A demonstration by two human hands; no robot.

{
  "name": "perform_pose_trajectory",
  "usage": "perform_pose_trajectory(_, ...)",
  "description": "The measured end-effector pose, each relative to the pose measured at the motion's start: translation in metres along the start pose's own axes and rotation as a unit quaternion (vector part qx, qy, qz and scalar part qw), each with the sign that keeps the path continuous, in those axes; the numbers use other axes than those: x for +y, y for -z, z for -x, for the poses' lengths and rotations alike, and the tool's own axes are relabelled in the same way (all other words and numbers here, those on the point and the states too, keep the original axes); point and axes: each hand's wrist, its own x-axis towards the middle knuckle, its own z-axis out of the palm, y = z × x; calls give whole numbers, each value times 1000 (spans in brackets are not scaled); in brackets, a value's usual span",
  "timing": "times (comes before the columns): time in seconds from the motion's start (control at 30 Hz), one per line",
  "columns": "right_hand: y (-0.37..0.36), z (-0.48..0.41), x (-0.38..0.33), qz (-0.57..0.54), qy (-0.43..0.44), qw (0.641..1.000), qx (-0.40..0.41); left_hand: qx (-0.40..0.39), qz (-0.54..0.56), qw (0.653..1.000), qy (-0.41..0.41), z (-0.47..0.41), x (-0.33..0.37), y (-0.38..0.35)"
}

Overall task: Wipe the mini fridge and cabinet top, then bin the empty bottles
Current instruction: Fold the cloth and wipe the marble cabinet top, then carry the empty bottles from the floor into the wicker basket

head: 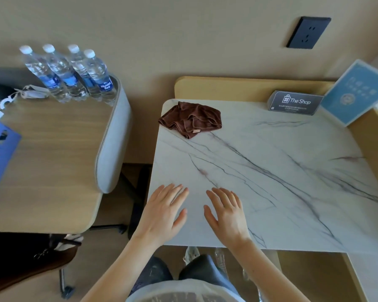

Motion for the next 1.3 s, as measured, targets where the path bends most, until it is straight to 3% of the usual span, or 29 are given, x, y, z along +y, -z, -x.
perform_pose_trajectory(0.3, 0, 84, -67, 86, -24, 995, -35, -26, -29, 998, -45, 93, -4, 9)
perform_pose_trajectory(0.57, -21, 223, -168, 37, -31, 998, -50, -81, -4, 995, -55, 268, -7, 10)
perform_pose_trajectory(0.7, -10, 274, -197, 41, -72, 995, -61, -84, 3, 993, -79, 314, 4, 22)
perform_pose_trajectory(1.03, 49, 345, -196, 57, -142, 987, 52, -48, 41, 986, -152, 323, 64, 46)
perform_pose_trajectory(1.3, 93, 482, -166, 72, -240, 965, 76, -94, 42, 968, -228, 374, 171, 14)
